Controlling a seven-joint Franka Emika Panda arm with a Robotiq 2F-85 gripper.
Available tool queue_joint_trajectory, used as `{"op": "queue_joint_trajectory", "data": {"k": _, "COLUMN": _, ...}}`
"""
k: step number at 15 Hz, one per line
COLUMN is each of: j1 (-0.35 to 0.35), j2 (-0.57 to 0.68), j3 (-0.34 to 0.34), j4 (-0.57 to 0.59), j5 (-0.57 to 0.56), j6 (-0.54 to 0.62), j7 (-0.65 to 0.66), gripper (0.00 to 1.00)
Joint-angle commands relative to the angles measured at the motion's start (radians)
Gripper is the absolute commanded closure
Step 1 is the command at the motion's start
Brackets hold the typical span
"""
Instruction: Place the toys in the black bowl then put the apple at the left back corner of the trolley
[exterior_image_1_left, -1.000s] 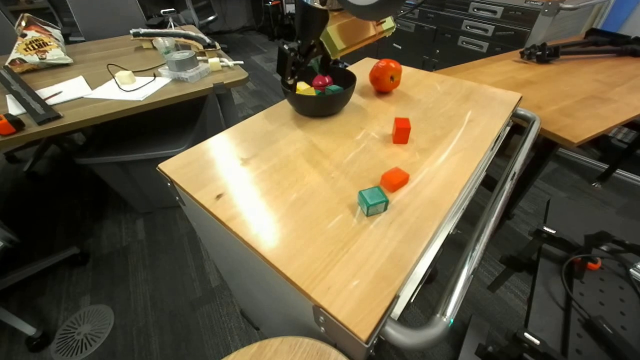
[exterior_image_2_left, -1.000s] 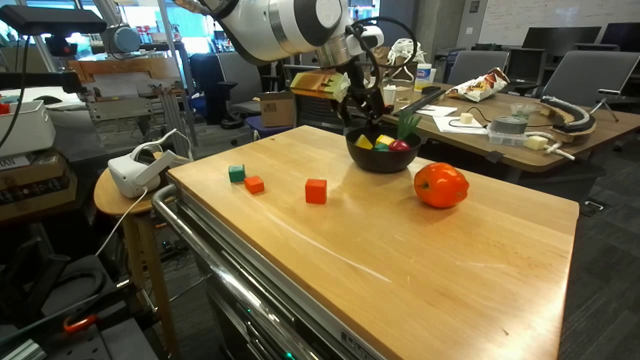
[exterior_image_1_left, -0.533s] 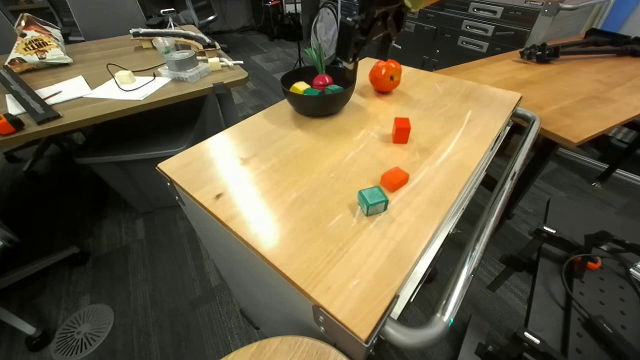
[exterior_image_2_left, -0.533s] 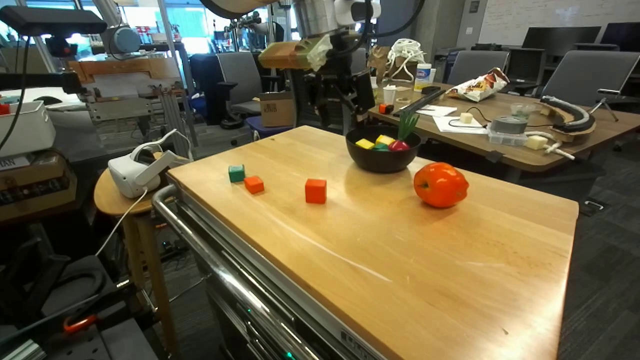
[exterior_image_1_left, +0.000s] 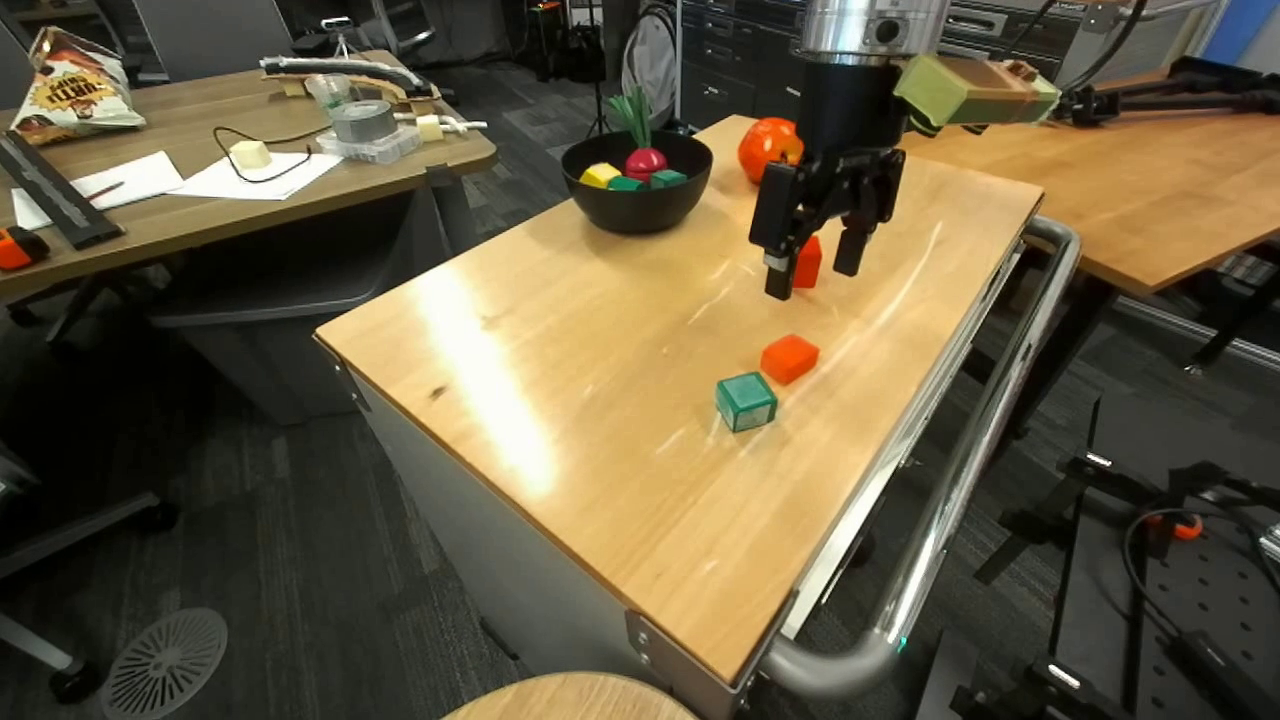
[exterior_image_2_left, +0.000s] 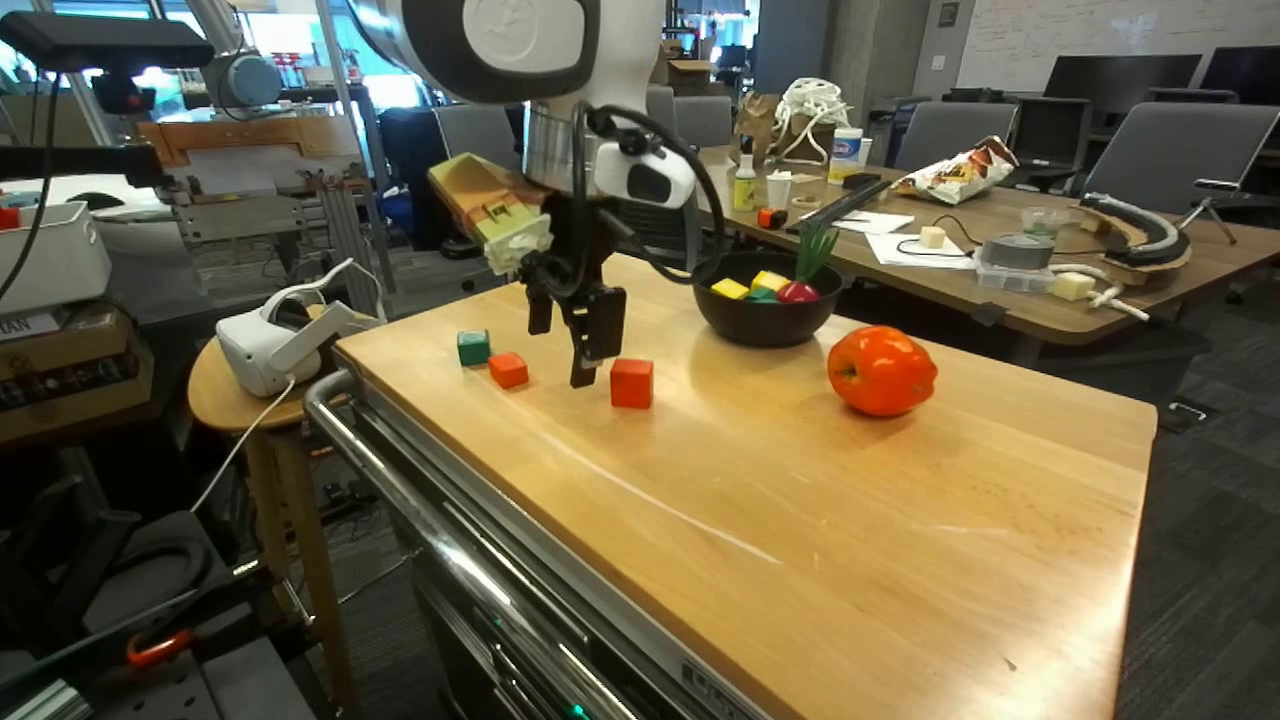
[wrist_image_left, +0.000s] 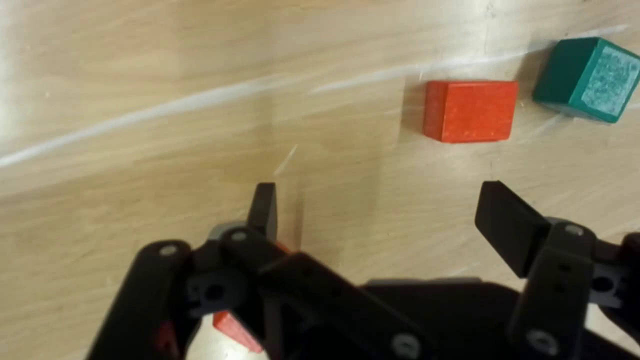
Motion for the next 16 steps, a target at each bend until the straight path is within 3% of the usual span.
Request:
{"op": "queue_joint_trajectory", "data": {"k": 1, "j1": -0.017, "j2": -0.05, "j3": 0.014, "j4": -0.049, "j5": -0.006, "j6": 0.023, "j7": 0.056, "gripper": 0.0}}
{"op": "queue_joint_trajectory", "data": {"k": 6, "j1": -0.028, "j2": -0.056, "j3": 0.007, "j4": -0.03, "j5": -0.145, "j6": 0.037, "j7": 0.198, "gripper": 0.0}}
{"op": "queue_joint_trajectory", "data": {"k": 10, "j1": -0.047, "j2": 0.055, "j3": -0.004, "j4": 0.071, "j5": -0.196, "j6": 0.011, "j7": 0.26, "gripper": 0.02}}
{"op": "queue_joint_trajectory", "data": {"k": 11, "j1": -0.052, "j2": 0.08, "j3": -0.006, "j4": 0.092, "j5": -0.178, "j6": 0.021, "j7": 0.255, "gripper": 0.25}}
{"op": "queue_joint_trajectory", "data": {"k": 13, "j1": -0.059, "j2": 0.131, "j3": -0.011, "j4": 0.137, "j5": -0.134, "j6": 0.041, "j7": 0.25, "gripper": 0.3}}
{"op": "queue_joint_trajectory", "data": {"k": 16, "j1": -0.065, "j2": 0.194, "j3": -0.017, "j4": 0.193, "j5": -0.114, "j6": 0.077, "j7": 0.274, "gripper": 0.55}}
